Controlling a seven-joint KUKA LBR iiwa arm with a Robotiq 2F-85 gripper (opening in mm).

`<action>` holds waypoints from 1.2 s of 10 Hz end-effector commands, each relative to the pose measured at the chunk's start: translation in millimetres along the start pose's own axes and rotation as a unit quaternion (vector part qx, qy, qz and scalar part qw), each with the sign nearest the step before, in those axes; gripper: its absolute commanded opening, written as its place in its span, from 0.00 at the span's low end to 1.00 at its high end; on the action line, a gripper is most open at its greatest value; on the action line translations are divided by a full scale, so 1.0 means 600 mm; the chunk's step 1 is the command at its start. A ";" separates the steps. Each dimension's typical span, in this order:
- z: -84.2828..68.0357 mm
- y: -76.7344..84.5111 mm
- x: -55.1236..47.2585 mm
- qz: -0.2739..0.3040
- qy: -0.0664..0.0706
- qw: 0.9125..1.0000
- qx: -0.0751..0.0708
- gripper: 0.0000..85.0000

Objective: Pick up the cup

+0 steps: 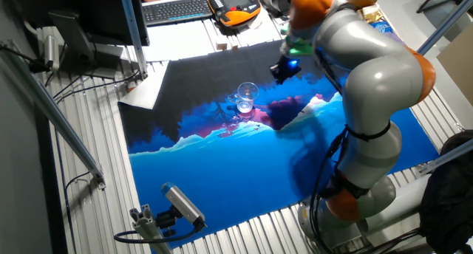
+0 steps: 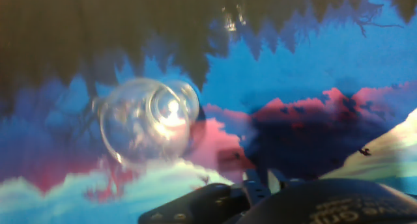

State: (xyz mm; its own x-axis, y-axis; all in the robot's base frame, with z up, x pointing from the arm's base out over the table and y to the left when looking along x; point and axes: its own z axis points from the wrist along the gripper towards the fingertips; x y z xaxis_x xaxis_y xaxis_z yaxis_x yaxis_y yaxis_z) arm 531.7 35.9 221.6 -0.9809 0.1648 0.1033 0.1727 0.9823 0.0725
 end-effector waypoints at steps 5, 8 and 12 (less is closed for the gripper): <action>0.074 0.087 -0.011 0.036 -0.023 0.999 -0.019 0.60; 0.106 0.087 -0.022 0.031 -0.036 0.998 -0.028 0.60; 0.155 0.093 -0.030 0.033 -0.060 0.997 -0.033 0.60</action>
State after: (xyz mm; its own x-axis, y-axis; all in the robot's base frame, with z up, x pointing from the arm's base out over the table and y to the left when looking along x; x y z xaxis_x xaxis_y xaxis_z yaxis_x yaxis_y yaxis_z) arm 551.5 95.7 129.6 -0.9714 0.2373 -0.0125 0.2335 0.9631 0.1341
